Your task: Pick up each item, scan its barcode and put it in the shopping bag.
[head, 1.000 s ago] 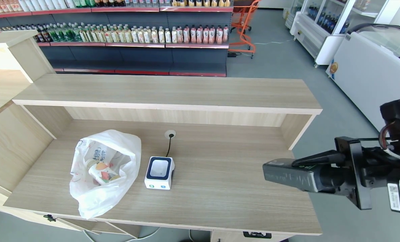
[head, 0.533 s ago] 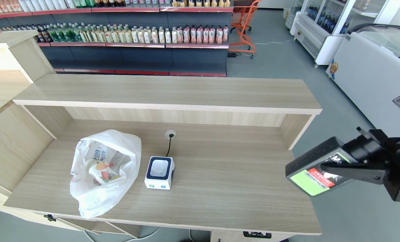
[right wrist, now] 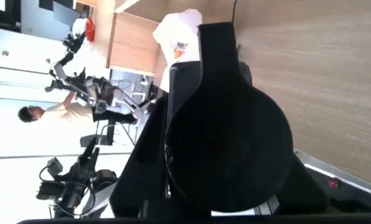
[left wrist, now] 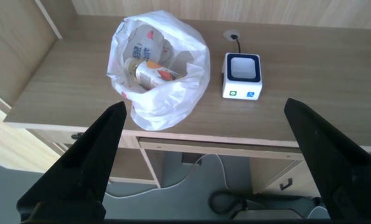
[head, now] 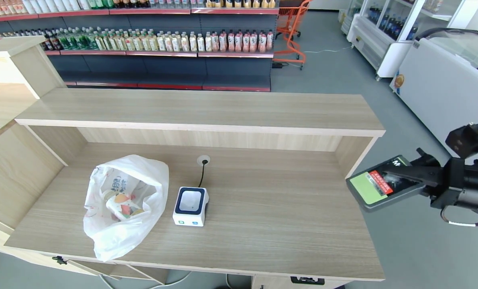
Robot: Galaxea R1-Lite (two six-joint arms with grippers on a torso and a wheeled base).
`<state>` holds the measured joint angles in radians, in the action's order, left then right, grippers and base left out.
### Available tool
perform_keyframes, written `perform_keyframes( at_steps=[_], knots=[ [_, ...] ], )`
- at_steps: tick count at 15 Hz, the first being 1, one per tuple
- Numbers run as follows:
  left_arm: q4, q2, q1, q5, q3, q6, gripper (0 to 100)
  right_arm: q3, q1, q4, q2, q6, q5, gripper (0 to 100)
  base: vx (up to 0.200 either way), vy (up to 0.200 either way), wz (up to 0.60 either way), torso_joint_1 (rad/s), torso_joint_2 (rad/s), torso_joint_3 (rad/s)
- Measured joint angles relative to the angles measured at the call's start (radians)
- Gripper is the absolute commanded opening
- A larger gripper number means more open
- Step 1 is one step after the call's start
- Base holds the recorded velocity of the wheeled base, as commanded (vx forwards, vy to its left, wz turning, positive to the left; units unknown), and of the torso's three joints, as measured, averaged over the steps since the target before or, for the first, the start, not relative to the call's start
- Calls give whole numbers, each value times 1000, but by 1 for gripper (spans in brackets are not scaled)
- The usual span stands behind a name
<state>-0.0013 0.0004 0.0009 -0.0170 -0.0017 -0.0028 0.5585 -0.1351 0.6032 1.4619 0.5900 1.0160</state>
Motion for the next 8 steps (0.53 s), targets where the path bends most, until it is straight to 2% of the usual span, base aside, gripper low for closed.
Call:
perform_keyframes(
  at_steps=[2, 5, 8],
  knots=[
    [0, 0, 0, 0, 0, 0, 100, -94, -3, 59, -1, 27, -5, 0, 0, 0, 0, 0, 0, 0],
    [0, 0, 0, -1, 0, 1, 100, -125, 6, 64, -9, 44, -7, 0, 0, 0, 0, 0, 0, 0],
    [0, 0, 1, -1, 0, 0, 100, -130, 28, 62, -34, 93, -7, 0, 0, 200, 0, 5, 2, -1]
  ],
)
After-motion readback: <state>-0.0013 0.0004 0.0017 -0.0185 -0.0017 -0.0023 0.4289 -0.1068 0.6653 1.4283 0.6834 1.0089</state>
